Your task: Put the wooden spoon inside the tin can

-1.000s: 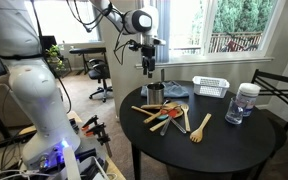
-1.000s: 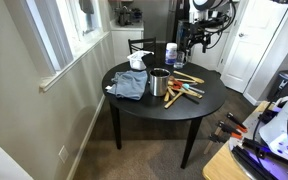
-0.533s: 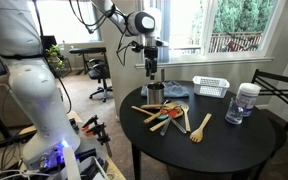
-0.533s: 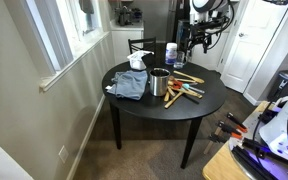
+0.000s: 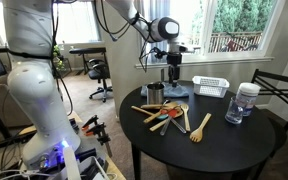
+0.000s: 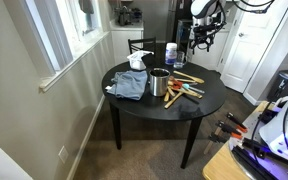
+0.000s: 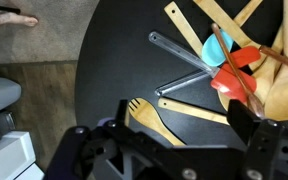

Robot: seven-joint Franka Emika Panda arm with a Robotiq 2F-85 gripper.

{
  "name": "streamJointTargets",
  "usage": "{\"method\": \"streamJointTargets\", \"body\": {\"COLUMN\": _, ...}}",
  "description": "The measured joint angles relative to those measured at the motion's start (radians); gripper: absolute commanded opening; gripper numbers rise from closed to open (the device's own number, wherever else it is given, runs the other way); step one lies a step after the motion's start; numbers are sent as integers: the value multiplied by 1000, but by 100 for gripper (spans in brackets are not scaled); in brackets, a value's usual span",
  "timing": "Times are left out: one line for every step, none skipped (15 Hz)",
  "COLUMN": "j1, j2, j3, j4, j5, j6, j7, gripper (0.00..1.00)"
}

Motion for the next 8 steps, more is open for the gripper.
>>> {"method": "streamJointTargets", "body": {"j1": 0, "j2": 5, "j3": -1, "j4": 1, "j5": 0, "j6": 0, "j7": 0, "gripper": 100}}
{"method": "streamJointTargets", "body": {"j1": 2, "j2": 5, "j3": 0, "j4": 1, "j5": 0, "j6": 0, "j7": 0, "gripper": 100}}
{"method": "streamJointTargets", "body": {"j1": 5, "j2": 4, "j3": 1, "j4": 1, "j5": 0, "j6": 0, "j7": 0, "gripper": 100}}
{"method": "streamJointTargets", "body": {"j1": 6, "j2": 3, "j3": 2, "j4": 1, "j5": 0, "j6": 0, "j7": 0, "gripper": 100}}
{"method": "streamJointTargets", "body": {"j1": 6, "j2": 3, "j3": 3, "j4": 1, "j5": 0, "j6": 0, "j7": 0, "gripper": 100}}
{"method": "streamJointTargets", "body": {"j1": 6, "j2": 3, "j3": 3, "j4": 1, "j5": 0, "j6": 0, "j7": 0, "gripper": 100}}
{"method": "streamJointTargets", "body": {"j1": 6, "j2": 3, "j3": 3, "j4": 1, "j5": 0, "j6": 0, "j7": 0, "gripper": 100}}
{"method": "streamJointTargets", "body": {"j1": 6, "j2": 3, "j3": 3, "j4": 1, "j5": 0, "j6": 0, "j7": 0, "gripper": 100}}
